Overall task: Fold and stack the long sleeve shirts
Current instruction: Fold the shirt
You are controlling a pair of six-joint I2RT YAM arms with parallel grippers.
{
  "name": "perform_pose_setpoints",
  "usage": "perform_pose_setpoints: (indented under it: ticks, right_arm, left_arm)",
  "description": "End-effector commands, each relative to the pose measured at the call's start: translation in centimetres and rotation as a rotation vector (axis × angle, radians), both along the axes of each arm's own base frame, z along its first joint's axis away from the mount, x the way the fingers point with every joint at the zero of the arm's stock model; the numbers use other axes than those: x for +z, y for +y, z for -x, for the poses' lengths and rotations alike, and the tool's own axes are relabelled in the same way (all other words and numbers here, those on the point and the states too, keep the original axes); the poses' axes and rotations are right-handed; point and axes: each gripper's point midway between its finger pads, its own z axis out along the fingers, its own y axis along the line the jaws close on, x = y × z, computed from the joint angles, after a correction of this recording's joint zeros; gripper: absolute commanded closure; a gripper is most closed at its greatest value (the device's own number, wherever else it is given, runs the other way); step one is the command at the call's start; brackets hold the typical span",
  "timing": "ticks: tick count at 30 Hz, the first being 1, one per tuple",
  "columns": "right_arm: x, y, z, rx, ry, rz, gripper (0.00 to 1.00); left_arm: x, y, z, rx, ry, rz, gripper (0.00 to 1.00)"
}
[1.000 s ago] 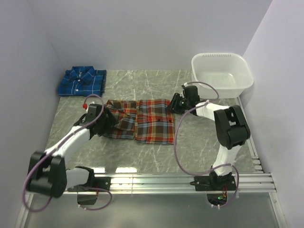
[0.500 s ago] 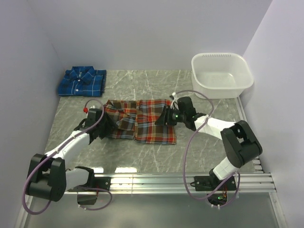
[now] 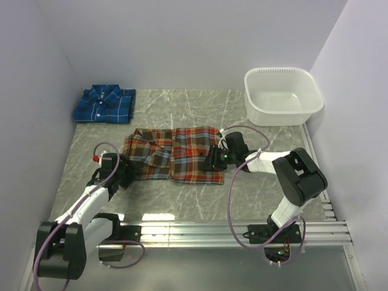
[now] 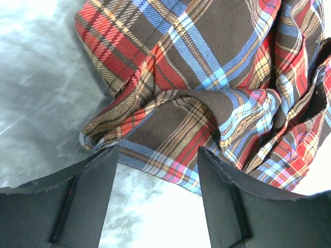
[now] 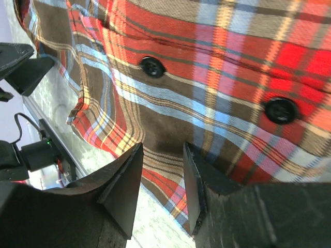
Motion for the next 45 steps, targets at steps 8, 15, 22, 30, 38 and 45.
perform_pose_setpoints:
  ticks: [8,15,22,30,38,45]
  right_arm:
    - [7.9,-3.8,-3.9,-0.147,-0.241,0.091,0.53]
    - [11.3,-11.3,-4.5,-0.369,-0.251,0.080,0.42]
    - [11.5,-16.7,-2.6,-0.492,-0.220,0.193,0.21]
    - [10.9,-19.7,-0.9,-0.675,-0.208,0.175,0.00]
    - [10.9,-21.7,-0.1,-0.803,-0.207,0.205,0.01]
    - [9.4,-21.2,0.3,-0.791,-0.173,0.190,0.03]
  left_arm:
    - [9.3,1.0,-1.2,-0.133,-0.199,-0.175,0.13]
    - [16.6,-5.5,-2.7,-0.359,-0.408,-0.258,0.01]
    - [15.4,-18.6,-0.6,-0.718,-0.411,-0.369,0.01]
    - [12.8,-30.4,2.3,-1.006,-0.393,-0.645,0.06]
    - [5.7,-35.2,3.6,-1.169,-0.313,-0.816,0.15]
    - [2.1,-35.3,2.7,-1.156,-0.283,-0.908,0.20]
